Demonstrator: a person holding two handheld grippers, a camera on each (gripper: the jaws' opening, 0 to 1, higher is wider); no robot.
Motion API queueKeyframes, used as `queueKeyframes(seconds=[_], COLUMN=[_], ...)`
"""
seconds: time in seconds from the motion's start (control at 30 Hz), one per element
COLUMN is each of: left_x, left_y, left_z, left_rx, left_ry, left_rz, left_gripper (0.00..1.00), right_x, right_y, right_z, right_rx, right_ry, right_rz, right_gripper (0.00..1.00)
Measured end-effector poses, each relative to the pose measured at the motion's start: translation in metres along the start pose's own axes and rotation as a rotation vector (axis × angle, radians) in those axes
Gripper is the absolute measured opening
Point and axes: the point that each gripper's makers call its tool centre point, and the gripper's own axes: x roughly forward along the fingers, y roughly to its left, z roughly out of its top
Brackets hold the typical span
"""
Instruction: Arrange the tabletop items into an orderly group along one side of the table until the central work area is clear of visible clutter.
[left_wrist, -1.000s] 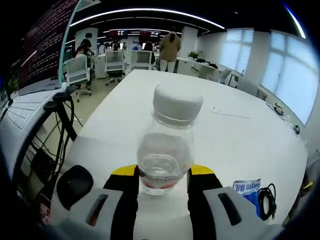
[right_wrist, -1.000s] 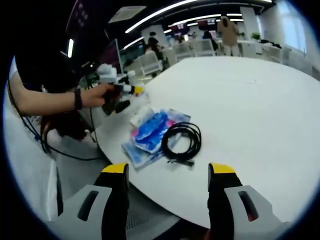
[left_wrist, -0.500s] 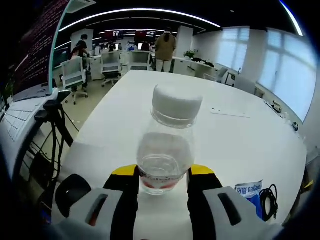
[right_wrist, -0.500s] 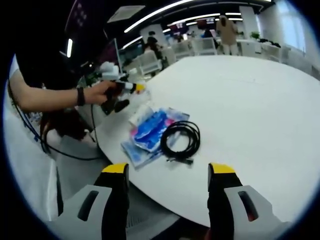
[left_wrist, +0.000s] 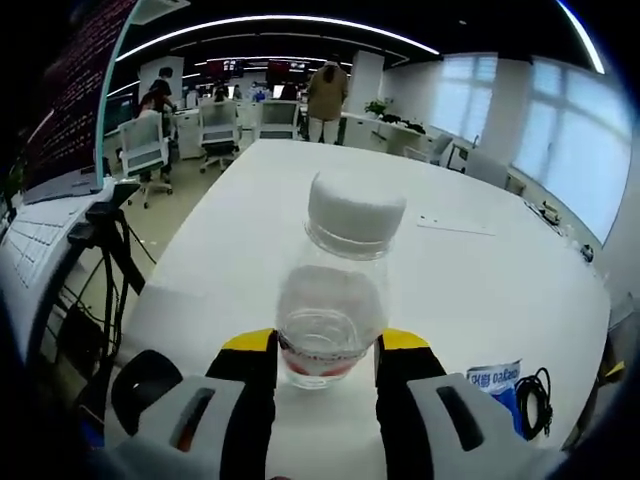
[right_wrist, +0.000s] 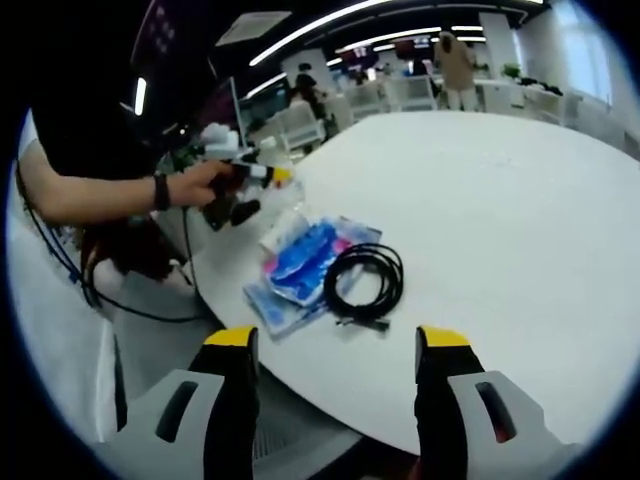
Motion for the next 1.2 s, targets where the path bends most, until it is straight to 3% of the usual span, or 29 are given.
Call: queueKeyframes(seconds=[0.57,1.2], left_x=[-0.04,-0.073], left_y=[0.002,-0.021], left_z=[0.006,-0.041], left_rx=[-0.031,-0.059], left_ry=[-0.06,-0.011], left_rz=[-0.019,-0.08], left_gripper=[0.39,0.38], right_x=[0.01,0.011], right_y=[0.01,0.017], right_z=[0.001,-0.001], right_rx=[-0.007,-0.011], right_ry=[-0.004,-0.022], right_rz=[0.029,0.042], right_gripper=[0.62,0.62])
